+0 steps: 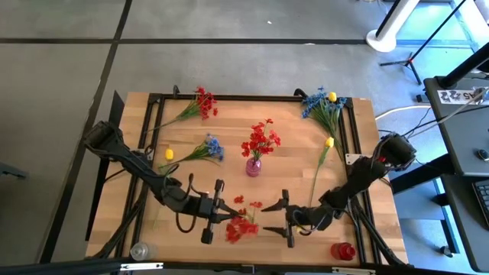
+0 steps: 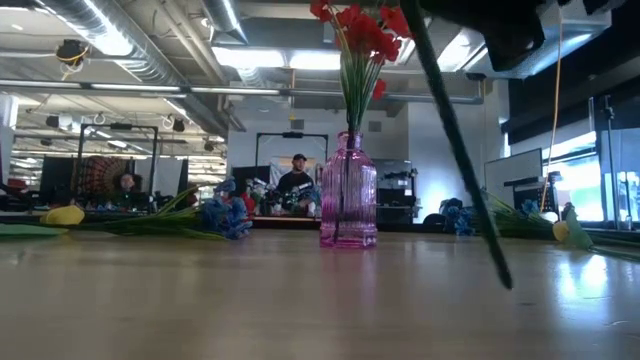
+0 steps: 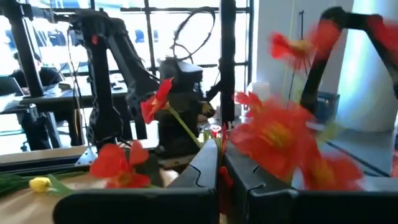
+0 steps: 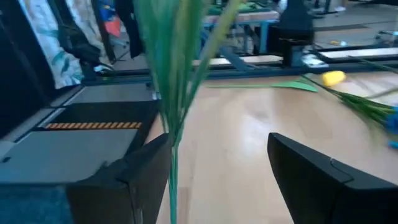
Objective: Sort flowers into vase by color
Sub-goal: Put the right red flowers into the violet vase
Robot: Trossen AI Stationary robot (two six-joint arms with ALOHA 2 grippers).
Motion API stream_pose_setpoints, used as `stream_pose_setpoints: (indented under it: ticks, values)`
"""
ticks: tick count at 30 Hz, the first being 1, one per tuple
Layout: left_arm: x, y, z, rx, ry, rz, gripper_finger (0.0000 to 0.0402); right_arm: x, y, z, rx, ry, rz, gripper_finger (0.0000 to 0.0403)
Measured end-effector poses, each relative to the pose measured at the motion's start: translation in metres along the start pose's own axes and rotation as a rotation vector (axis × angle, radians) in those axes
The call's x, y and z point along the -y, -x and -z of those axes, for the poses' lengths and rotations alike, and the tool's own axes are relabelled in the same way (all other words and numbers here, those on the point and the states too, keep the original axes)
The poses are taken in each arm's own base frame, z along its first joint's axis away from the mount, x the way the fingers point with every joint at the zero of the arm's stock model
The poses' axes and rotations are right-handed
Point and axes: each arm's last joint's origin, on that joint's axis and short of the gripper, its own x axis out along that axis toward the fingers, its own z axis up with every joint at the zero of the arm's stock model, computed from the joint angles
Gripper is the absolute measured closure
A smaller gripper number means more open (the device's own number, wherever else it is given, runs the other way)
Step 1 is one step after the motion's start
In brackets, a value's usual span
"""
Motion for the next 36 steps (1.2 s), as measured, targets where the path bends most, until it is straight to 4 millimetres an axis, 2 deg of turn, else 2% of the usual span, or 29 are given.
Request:
stream_pose_setpoints:
  ticks: [4,8,12,16,22,23,28,30,33,36]
  values:
    - [-0.003,-0.002,0.0,0.002,-0.031,0.007,0.0401,-0.011,-0.018,-0.003,0.002,0.065,0.0,0.0137]
    - [-0.008,-0.004,0.0,0.006,-0.031,0.031,0.0401,-0.015,-0.035,-0.01,0.0,0.098,0.096,0.0138]
    - [-0.009,-0.005,-0.001,0.014,-0.03,0.048,0.0401,-0.015,-0.043,-0.017,-0.028,0.115,0.126,0.0159]
    - [-0.008,-0.005,-0.001,0.015,-0.029,0.05,0.0401,-0.012,-0.045,-0.017,-0.042,0.099,0.129,0.0226]
    - [-0.007,-0.004,0.002,-0.013,-0.048,0.047,0.0391,-0.012,-0.046,-0.017,-0.046,0.098,0.12,0.0374]
    - [-0.007,-0.003,0.002,-0.016,-0.051,0.038,0.0384,-0.012,-0.046,-0.017,-0.045,0.099,0.116,0.0386]
    - [-0.005,0.011,-0.007,-0.103,-0.12,-0.005,0.034,-0.012,-0.043,-0.024,-0.027,0.09,0.116,0.0371]
    - [-0.005,0.021,-0.011,-0.172,-0.144,-0.007,0.0324,-0.011,-0.04,-0.03,-0.013,0.088,0.131,0.0378]
    - [-0.009,0.036,-0.014,-0.283,-0.145,-0.015,0.0305,-0.009,-0.035,-0.043,0.019,0.124,0.163,0.0393]
    - [-0.015,0.047,-0.011,-0.384,-0.114,-0.045,0.0296,-0.005,-0.026,-0.062,0.074,0.182,0.244,0.0387]
